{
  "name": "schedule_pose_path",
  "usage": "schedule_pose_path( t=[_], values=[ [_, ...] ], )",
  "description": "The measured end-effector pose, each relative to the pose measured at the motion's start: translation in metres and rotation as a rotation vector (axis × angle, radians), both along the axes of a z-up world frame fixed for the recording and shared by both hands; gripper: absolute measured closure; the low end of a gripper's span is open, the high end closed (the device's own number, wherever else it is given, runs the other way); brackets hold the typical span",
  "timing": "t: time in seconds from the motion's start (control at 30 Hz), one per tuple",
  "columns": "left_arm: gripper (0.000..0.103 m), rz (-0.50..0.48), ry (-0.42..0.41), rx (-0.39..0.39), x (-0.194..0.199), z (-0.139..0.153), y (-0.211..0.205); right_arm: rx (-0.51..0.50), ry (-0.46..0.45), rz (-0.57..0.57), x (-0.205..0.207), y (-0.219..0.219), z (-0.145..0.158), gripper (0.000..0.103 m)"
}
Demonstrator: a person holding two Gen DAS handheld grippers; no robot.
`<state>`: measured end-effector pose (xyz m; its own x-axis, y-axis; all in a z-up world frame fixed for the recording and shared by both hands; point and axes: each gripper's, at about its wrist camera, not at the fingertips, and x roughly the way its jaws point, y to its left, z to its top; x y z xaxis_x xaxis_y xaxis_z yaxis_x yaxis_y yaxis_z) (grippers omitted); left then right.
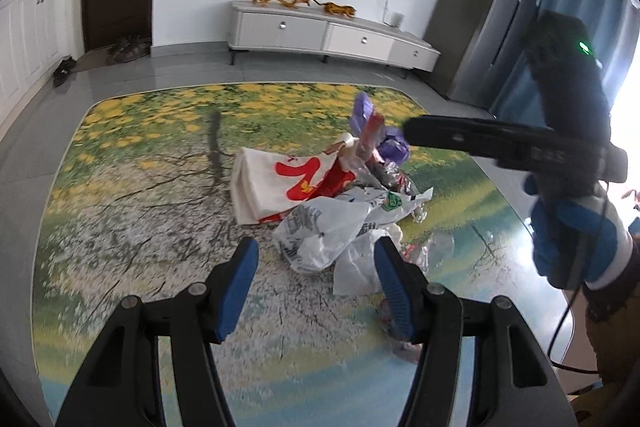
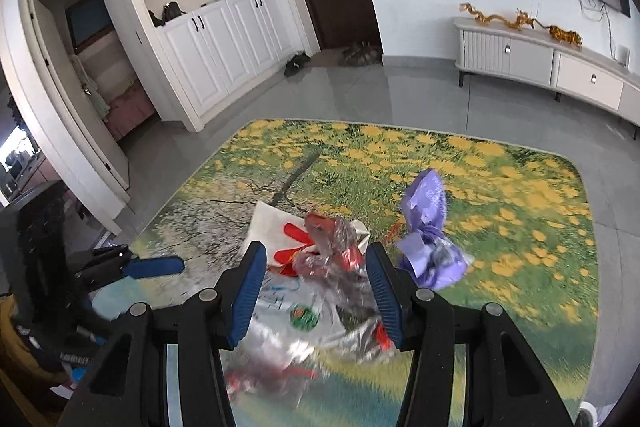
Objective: Collect trash
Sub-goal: 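Grasp the white plastic bag with the left tool while the right tool grasps the clear red-capped bottle, then carry the white bag and clear bottle to the bin and release both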
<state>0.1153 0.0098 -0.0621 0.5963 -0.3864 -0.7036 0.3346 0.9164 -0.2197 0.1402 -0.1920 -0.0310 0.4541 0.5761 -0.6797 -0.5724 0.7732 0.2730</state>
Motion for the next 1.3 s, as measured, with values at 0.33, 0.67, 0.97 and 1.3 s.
schedule_pose_path(
  t=[0.33, 0.67, 0.97, 1.3],
  values=[
    [0.046, -0.038, -0.001, -0.005, 0.015, -0.010, -0.006, -0.045, 0.022, 0.007, 0.021, 0.021, -0.016, 0.054],
    [0.084, -0.081, 0.024, -0.044, 0.015, -0.015, -0.010, -0.076, 0.011, 0.004, 0.018, 0.027, -0.016, 0.092],
    [0.089, -0.041, -0.025, -0.096, -0.010, 0.016, 0.004, 0.019, -0.064, -0.024, -0.017, 0.005, 0.036, 0.092],
    [0.089, 0.096, -0.075, -0.163, -0.044, 0.061, 0.039, 0.099, -0.180, -0.059, -0.091, -0.037, 0.100, 0.092]
  ],
)
